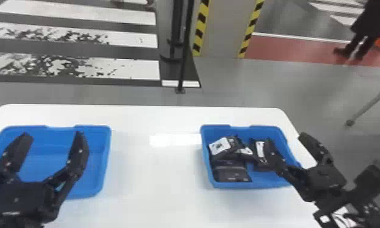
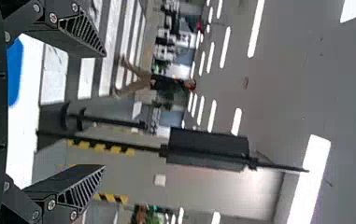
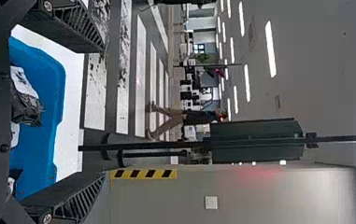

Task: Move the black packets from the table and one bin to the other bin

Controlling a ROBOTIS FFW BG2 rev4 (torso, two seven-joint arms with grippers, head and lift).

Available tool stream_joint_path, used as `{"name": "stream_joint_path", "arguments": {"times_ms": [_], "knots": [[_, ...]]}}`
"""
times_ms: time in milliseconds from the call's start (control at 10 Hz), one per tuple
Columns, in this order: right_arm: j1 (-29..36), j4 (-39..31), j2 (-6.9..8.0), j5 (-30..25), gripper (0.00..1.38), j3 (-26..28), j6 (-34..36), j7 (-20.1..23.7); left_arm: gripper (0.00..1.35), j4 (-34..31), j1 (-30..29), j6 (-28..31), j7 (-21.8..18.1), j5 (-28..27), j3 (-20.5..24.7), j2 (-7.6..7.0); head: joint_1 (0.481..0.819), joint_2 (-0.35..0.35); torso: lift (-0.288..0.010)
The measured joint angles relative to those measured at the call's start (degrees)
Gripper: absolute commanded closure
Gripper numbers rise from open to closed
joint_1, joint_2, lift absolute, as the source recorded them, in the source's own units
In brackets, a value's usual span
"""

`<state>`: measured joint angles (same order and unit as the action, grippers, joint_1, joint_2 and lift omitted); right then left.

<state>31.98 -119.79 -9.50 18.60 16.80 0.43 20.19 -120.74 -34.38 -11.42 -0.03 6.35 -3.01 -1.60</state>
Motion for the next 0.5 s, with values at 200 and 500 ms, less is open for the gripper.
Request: {"name": "stream_joint_path", "arguments": {"times_ms": [200, 500], "knots": [[0.85, -2.23, 0.04, -2.98, 0.08, 0.19, 1.91, -0.16, 0.2, -4.97, -3.52, 7.51, 3.63, -6.96, 2.96, 1.12, 0.695, -0.107, -0.11], [2.3, -5.05, 0.55, -6.65, 0.08, 0.11, 3.29, -1.19, 0.2, -6.29, -4.35, 10.68, 4.89, -8.95, 5.04, 1.58, 0.695, -0.069, -0.11]]}}
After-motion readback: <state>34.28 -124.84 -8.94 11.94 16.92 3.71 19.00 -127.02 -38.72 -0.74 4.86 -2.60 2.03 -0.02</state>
